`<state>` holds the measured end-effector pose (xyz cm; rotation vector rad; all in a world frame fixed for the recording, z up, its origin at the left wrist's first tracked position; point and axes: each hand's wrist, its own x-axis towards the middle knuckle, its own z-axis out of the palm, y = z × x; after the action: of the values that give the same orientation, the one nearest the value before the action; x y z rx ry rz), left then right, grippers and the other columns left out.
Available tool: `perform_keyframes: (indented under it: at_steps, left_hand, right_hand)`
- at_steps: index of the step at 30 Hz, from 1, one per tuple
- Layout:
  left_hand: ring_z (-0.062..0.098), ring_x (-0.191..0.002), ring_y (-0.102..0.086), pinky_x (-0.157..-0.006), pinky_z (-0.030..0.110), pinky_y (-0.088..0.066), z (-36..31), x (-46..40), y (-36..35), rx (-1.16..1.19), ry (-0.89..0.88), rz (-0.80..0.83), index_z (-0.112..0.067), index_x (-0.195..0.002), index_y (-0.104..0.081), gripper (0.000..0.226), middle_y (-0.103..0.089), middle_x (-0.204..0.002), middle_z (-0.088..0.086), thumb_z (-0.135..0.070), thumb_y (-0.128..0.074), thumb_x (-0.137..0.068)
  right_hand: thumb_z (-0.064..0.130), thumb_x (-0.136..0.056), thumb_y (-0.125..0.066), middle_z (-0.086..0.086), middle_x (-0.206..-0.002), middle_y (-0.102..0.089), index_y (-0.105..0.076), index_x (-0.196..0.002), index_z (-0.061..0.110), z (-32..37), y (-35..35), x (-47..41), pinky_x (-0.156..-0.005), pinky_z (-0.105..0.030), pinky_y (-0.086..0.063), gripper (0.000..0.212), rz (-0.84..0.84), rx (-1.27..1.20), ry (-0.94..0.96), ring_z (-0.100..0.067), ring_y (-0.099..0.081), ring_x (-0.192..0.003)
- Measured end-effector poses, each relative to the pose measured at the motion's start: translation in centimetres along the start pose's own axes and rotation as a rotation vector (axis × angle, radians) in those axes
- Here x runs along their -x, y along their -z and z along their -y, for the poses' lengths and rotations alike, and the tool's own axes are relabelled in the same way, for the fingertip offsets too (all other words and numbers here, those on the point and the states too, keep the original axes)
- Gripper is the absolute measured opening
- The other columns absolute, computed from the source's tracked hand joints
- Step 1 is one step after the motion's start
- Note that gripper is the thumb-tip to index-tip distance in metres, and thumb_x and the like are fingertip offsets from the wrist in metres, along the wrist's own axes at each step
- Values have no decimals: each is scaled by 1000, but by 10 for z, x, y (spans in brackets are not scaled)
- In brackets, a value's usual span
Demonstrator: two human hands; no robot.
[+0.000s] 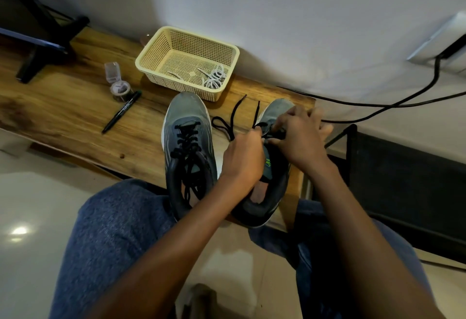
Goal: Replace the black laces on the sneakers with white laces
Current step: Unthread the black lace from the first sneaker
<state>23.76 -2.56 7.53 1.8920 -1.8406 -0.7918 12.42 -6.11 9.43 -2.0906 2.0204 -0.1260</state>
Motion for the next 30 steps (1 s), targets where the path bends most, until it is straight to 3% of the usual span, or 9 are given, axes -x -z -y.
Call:
perform_keyframes:
  at_steps: [5,10,12,16,20,25,30]
  left_hand:
    - [33,-90,-62,-71,42,-51,0,-2,3,21,22,7,-12,-117,-60,23,-66,-97,14,-12,-45,-99]
    - [34,-93,-62,-75,42,-51,-1,-3,4,94,64,5,-12,-117,-63,26,-67,-102,16,-16,-44,-100]
    - [34,-90,-62,-73,41,-51,-1,-3,4,85,64,9,-11,-113,-64,24,-67,-98,16,-15,-44,-100]
    - [32,-89,-62,-73,42,-52,1,-3,6,61,64,4,-10,-114,-61,24,-66,-97,15,-16,-42,-101]
    - [31,-88,-62,-70,41,-51,1,-2,5,44,50,16,-12,-119,-59,24,-65,-98,13,-15,-44,-100]
    - [34,-86,-62,-70,42,-51,2,-3,5,70,48,15,-9,-111,-62,22,-65,-95,16,-15,-44,-100]
    - [34,-92,-62,-78,44,-52,4,-8,6,143,94,25,-11,-115,-64,25,-67,-101,16,-12,-45,-99]
  right_hand:
    - [36,-85,-68,2,-126,-49,-69,-93,25,3,1,-1,-93,-47,-26,13,-60,58,29,-29,-28,-124]
    - [33,-81,-72,2,-123,-54,-68,-83,25,-23,25,-5,-91,-45,-26,9,-260,-25,-235,-29,-32,-122]
    - [32,-81,-72,0,-124,-53,-65,-80,25,-26,25,-4,-92,-46,-25,10,-259,-24,-261,-30,-32,-123]
    - [31,-80,-74,-1,-131,-43,-64,-99,27,-19,13,-4,-98,-49,-27,22,-107,-55,-117,-29,-28,-127]
    - [37,-77,-76,2,-125,-42,-64,-93,29,-3,2,-3,-100,-46,-28,21,1,-101,29,-27,-26,-124]
    - [36,-83,-69,-1,-121,-51,-69,-89,25,4,-5,-2,-97,-51,-31,12,-63,-3,50,-30,-30,-121]
    - [32,-83,-70,-1,-122,-52,-64,-81,26,-21,19,-7,-92,-48,-27,8,-243,-12,-235,-31,-32,-122]
